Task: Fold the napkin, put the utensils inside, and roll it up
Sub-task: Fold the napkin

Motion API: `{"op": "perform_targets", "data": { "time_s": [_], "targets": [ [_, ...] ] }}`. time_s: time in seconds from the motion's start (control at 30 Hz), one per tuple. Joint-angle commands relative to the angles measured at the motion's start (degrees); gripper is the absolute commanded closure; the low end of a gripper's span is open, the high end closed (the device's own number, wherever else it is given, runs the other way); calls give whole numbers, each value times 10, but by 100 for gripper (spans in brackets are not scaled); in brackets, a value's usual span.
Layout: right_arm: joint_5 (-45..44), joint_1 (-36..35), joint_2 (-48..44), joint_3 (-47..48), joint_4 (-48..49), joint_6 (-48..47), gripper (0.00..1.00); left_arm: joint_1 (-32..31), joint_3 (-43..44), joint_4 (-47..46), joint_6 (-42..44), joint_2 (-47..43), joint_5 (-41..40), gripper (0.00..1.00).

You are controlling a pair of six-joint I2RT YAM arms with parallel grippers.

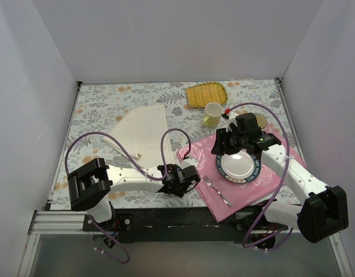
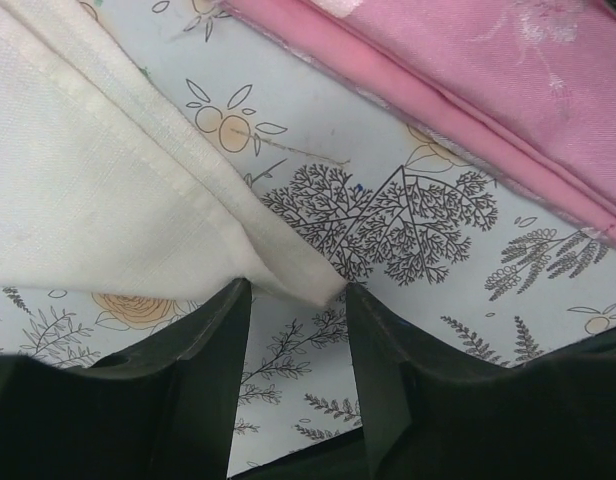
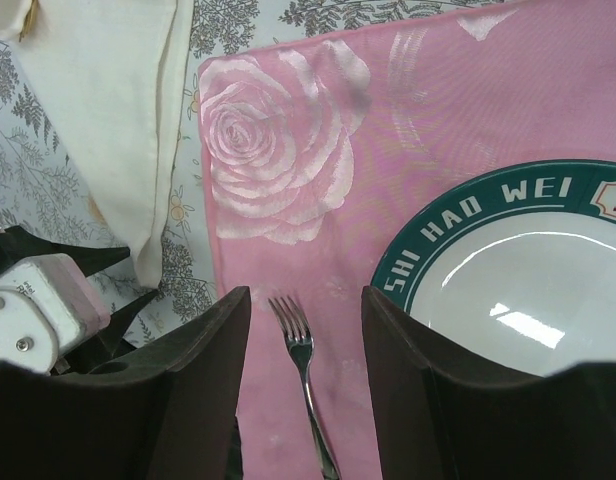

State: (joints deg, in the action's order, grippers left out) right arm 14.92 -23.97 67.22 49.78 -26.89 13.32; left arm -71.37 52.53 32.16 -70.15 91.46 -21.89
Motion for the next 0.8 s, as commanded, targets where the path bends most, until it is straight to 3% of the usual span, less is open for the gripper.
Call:
{"op": "perform_targets", "data": {
  "time_s": [0.0,0.23,0.4,0.5,0.6,0.77],
  "targets": [
    [14,2,1,-8,19,3,43,0,15,6,-7,2,-35,58],
    [22,2,6,-11,25,5,43,0,21,3,-4,20,-34,66],
    [29,2,12,-10,25,6,43,0,37,19,-21,-3,-41,90],
    [31,1,15,-8,30,4,43,11,56,36,-23,-25,-40,97],
    [35,1,23,-2,30,3,43,52,63,52,-19,-60,-13,100],
    [42,1,37,6,31,-1,43,205,46,32,0,-153,75,100]
  ]
}}
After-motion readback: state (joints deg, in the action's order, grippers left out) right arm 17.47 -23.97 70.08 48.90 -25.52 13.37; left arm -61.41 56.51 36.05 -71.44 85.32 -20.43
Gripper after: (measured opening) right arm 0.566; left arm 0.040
